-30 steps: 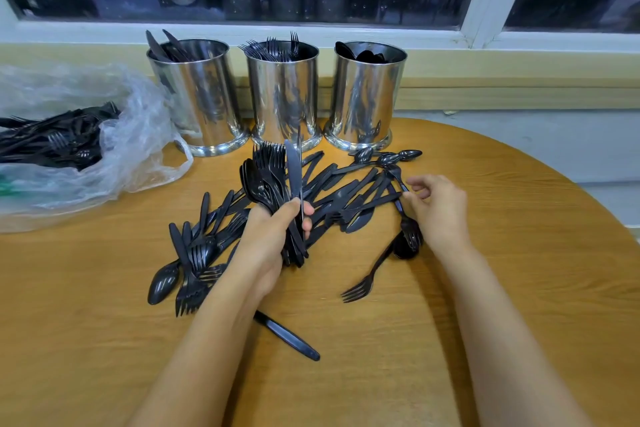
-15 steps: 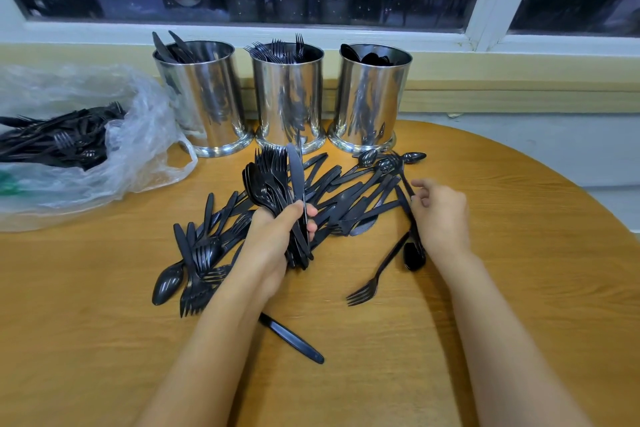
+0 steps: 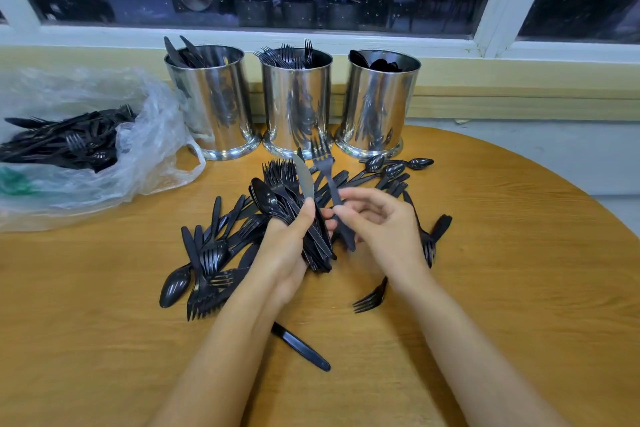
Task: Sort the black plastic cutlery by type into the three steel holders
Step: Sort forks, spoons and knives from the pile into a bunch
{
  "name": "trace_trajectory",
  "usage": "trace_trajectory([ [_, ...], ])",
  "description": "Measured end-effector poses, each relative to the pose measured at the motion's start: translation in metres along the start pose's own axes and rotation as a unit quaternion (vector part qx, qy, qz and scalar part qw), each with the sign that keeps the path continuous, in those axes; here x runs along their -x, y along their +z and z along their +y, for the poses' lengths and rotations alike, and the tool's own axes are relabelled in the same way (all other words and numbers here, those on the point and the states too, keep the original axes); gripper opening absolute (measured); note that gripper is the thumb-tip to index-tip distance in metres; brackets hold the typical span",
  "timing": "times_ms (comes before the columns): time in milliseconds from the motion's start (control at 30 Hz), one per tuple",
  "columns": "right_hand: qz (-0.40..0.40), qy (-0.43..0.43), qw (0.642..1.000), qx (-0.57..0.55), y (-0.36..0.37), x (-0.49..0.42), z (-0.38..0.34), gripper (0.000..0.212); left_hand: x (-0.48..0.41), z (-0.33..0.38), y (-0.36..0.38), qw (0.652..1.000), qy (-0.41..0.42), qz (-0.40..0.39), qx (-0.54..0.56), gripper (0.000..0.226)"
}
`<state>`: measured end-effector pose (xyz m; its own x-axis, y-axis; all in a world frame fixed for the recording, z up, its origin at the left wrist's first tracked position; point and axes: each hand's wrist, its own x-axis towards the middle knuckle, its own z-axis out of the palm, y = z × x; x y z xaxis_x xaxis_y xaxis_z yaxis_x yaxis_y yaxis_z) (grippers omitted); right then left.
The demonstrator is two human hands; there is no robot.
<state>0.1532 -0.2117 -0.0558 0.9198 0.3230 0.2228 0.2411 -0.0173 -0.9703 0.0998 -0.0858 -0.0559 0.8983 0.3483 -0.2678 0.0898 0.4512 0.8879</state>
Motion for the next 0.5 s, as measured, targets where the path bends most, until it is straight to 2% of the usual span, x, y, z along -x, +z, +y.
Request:
trace_trajectory([
  [100,0.019,0.002,1.000,0.015,0.0060,0.0023,0.0032,0.015,0.0021,0.0006,0.0024,1.000,-0.007,-0.012,-0.016,0.029],
  [267,0.006,-0.033,0.998,0.059,0.0087,0.0041,0.0079,0.014,0.0060,0.0003,0.0062,1.000,-0.004,-0.009,-0.027,0.018],
  [400,-0.019,-0.074,0.992,0.098,0.0070,0.0030,0.0104,0.014,0.0059,0.0017,0.0064,0.999,-0.009,-0.006,-0.040,0.042],
  [500,-0.046,-0.085,0.988,0.118,0.0020,-0.0009,0.0105,0.016,0.0036,0.0018,0.0039,1.000,-0.007,0.023,-0.020,0.018],
])
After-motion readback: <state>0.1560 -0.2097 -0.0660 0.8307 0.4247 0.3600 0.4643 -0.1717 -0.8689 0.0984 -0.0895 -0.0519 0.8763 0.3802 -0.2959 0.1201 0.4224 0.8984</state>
